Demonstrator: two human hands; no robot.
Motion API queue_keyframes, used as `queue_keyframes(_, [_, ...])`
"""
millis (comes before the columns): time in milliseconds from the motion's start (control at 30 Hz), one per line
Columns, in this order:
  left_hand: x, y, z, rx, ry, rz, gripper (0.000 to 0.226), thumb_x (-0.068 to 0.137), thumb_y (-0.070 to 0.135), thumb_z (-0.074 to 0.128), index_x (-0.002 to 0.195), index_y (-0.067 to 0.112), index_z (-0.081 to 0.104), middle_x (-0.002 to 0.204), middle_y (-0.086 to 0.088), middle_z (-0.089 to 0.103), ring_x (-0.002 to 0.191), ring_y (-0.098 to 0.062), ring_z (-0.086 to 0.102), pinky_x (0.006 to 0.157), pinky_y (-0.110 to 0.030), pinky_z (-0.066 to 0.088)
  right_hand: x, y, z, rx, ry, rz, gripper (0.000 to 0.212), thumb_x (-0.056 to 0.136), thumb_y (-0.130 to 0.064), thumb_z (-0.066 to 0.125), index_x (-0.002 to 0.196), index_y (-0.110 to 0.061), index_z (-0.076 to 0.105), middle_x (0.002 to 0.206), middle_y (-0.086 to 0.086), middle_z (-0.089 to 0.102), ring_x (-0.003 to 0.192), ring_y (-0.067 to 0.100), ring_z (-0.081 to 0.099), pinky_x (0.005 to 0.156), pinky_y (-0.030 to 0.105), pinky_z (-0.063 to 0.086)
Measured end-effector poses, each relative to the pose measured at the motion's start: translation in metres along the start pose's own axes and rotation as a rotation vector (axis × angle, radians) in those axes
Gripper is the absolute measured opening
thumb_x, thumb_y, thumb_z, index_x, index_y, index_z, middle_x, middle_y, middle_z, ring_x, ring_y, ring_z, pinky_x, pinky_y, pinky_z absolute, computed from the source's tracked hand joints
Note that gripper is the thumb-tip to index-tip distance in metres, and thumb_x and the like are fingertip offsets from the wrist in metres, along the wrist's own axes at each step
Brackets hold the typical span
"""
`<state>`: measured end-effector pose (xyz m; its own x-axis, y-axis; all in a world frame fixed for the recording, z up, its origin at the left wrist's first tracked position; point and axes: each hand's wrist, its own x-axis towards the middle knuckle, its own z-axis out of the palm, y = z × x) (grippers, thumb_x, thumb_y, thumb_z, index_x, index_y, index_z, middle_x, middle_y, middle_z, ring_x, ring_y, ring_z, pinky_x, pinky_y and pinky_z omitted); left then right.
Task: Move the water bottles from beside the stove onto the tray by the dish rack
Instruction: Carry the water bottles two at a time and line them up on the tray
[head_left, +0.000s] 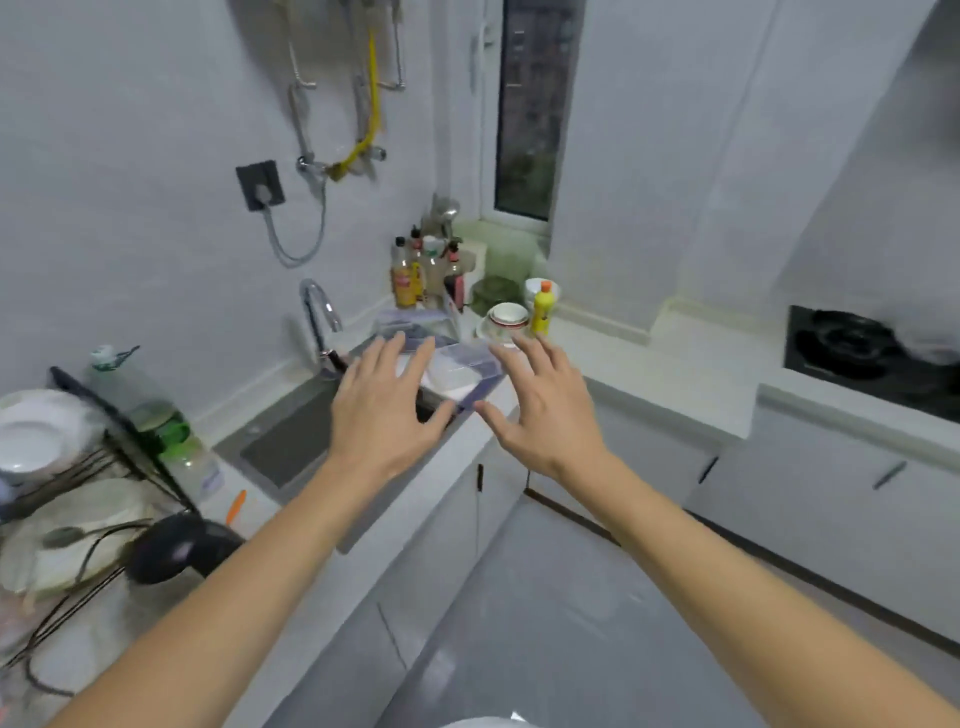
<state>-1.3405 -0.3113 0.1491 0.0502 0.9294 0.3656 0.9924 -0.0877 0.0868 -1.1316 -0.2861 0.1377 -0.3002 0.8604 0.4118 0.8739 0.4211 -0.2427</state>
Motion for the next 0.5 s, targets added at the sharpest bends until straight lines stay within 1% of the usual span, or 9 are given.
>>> queue_keyframes(67, [0.031, 0.061, 0.013, -0.04, -0.011, 0.08, 0.08, 0.093, 0.072, 0.044, 0.161, 0.031, 0.036, 0.16, -0.008, 0.044, 0.151, -0.031, 0.038, 0.119, -0.052, 0.04, -0.015, 0.061, -0.028, -0.035, 0.008, 0.114, 0.074, 0.092, -0.066, 0.049, 0.155, -0.028, 0.042, 0.161, 0.007, 0.043, 0.152, 0.036, 0.032, 0.121, 0.05, 0.033])
queue_keyframes(133, [0.058, 0.122, 0.024, -0.076, -0.009, 0.18, 0.078, 0.093, 0.069, 0.047, 0.16, 0.03, 0.039, 0.159, -0.008, 0.045, 0.15, -0.031, 0.038, 0.118, -0.051, 0.04, -0.031, 0.117, -0.054, -0.063, 0.021, 0.209, 0.077, 0.091, -0.069, 0.041, 0.156, -0.027, 0.041, 0.163, 0.006, 0.041, 0.153, 0.034, 0.031, 0.122, 0.049, 0.031])
queue_keyframes(233, [0.095, 0.21, 0.046, -0.108, -0.02, 0.329, 0.079, 0.091, 0.069, 0.045, 0.158, 0.028, 0.043, 0.157, -0.01, 0.047, 0.148, -0.033, 0.04, 0.117, -0.052, 0.04, -0.056, 0.196, -0.087, -0.124, 0.054, 0.338, 0.078, 0.092, -0.069, 0.036, 0.157, -0.026, 0.04, 0.165, 0.007, 0.039, 0.154, 0.033, 0.03, 0.125, 0.048, 0.027])
queue_keyframes(333, [0.127, 0.297, 0.073, -0.151, -0.041, 0.455, 0.08, 0.09, 0.07, 0.042, 0.157, 0.026, 0.045, 0.154, -0.013, 0.051, 0.145, -0.035, 0.042, 0.117, -0.052, 0.04, -0.083, 0.269, -0.113, -0.153, 0.109, 0.473, 0.074, 0.095, -0.066, 0.042, 0.157, -0.025, 0.04, 0.167, 0.008, 0.036, 0.156, 0.032, 0.026, 0.128, 0.049, 0.023])
queue_keyframes(400, [0.146, 0.355, 0.091, -0.19, -0.052, 0.519, 0.08, 0.091, 0.071, 0.04, 0.158, 0.028, 0.043, 0.157, -0.011, 0.049, 0.147, -0.033, 0.042, 0.116, -0.051, 0.041, -0.098, 0.316, -0.128, -0.19, 0.114, 0.551, 0.073, 0.097, -0.064, 0.049, 0.158, -0.026, 0.038, 0.168, 0.006, 0.033, 0.157, 0.031, 0.023, 0.129, 0.047, 0.019])
queue_keyframes(500, [0.176, 0.441, 0.122, -0.255, -0.077, 0.623, 0.08, 0.092, 0.072, 0.037, 0.161, 0.031, 0.039, 0.163, -0.009, 0.044, 0.152, -0.032, 0.038, 0.117, -0.051, 0.041, -0.114, 0.387, -0.148, -0.252, 0.12, 0.654, 0.074, 0.098, -0.064, 0.05, 0.16, -0.027, 0.035, 0.169, 0.006, 0.031, 0.159, 0.03, 0.02, 0.129, 0.047, 0.017])
